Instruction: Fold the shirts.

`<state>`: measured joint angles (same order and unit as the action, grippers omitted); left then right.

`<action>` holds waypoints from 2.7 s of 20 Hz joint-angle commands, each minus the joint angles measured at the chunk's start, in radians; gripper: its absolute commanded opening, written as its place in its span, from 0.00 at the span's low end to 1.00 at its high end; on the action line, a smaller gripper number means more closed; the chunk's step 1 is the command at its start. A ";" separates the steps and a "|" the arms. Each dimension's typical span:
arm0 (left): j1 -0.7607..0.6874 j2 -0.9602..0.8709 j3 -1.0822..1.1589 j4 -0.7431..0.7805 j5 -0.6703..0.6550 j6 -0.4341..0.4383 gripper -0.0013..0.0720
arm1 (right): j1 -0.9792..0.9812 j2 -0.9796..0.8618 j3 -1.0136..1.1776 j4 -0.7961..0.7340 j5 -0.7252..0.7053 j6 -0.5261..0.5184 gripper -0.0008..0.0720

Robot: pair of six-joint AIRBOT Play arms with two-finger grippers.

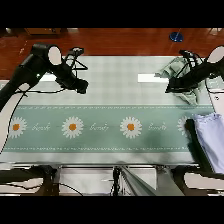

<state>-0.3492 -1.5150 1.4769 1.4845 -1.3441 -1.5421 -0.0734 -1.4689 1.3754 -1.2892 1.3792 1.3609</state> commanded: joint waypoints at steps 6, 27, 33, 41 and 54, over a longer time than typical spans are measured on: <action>0.000 -0.001 0.001 0.000 0.000 0.000 0.78 | 0.000 0.000 0.000 0.000 0.000 0.000 0.62; 0.003 -0.011 0.001 -0.009 0.085 0.035 0.78 | 0.000 0.000 0.048 0.000 -0.207 -0.068 0.61; 0.025 0.042 0.091 -0.006 0.063 -0.022 1.00 | -0.001 -0.005 0.235 -0.668 -0.592 0.261 0.59; 0.024 0.134 0.104 -0.017 0.039 -0.011 1.00 | -0.199 -0.240 0.235 -0.370 -0.482 0.219 0.86; 0.002 0.146 0.104 -0.158 -0.007 0.004 1.00 | -0.224 -0.357 0.293 -0.029 -0.393 0.064 0.04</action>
<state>-0.3450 -1.3766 1.5795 1.3396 -1.3502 -1.5398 -0.3031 -1.8763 1.6318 -1.4242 0.9745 1.5070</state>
